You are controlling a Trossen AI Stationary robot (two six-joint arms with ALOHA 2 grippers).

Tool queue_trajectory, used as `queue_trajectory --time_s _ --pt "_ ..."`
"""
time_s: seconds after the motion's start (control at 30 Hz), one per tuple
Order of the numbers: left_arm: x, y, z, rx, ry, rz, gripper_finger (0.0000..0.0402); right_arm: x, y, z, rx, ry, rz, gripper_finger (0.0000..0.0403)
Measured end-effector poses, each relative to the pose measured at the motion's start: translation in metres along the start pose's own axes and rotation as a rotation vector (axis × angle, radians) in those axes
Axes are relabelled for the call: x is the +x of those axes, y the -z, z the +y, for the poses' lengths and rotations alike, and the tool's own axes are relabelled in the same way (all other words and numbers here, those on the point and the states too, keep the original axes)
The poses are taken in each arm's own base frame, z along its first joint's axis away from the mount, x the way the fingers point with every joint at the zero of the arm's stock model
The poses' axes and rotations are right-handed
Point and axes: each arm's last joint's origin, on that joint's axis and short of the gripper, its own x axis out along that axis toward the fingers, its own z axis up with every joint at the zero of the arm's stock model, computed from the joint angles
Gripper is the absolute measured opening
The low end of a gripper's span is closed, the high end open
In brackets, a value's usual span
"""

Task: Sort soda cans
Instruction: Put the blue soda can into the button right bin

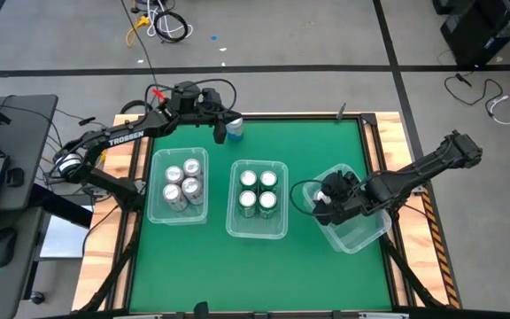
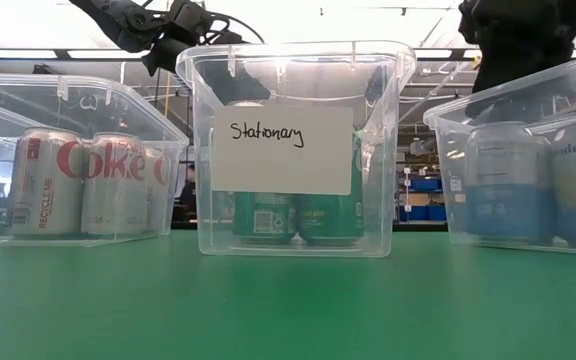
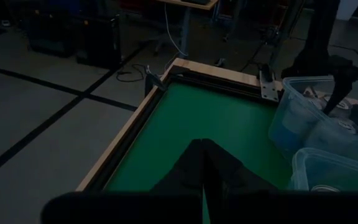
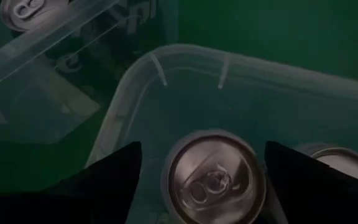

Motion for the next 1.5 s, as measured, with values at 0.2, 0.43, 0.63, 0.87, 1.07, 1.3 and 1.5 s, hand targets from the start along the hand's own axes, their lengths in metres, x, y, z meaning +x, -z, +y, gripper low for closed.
queue_trajectory --time_s 0.2,0.43,0.63,0.87,1.07,1.3,1.5 --pt "0.0 0.0 0.0 0.0 0.0 0.0 0.0001 -0.018 -0.019 0.0 -0.069 0.011 0.003 0.0318" --pt "-0.004 -0.001 0.007 -0.004 -0.03 -0.008 0.0001 -0.026 -0.073 -0.002 -0.137 0.007 -0.198 0.0276" --pt "-0.015 0.005 0.029 -0.054 -0.118 0.038 0.0 -0.001 -0.132 -0.017 -0.171 -0.196 -0.347 0.0257" --pt "-0.028 0.017 0.051 -0.142 -0.272 0.134 0.0 0.053 -0.179 -0.041 -0.226 -0.263 -0.457 0.0266" --pt "-0.031 0.032 0.06 -0.173 -0.382 0.264 0.0 0.104 -0.2 -0.049 -0.264 -0.287 -0.484 0.0286" --pt "-0.014 0.059 0.074 -0.222 -0.389 0.39 0.0 0.125 -0.207 -0.07 -0.257 -0.263 -0.437 0.0294" --pt "0.006 0.085 0.087 -0.251 -0.392 0.465 0.0 0.124 -0.208 -0.075 -0.262 -0.25 -0.432 0.0277"
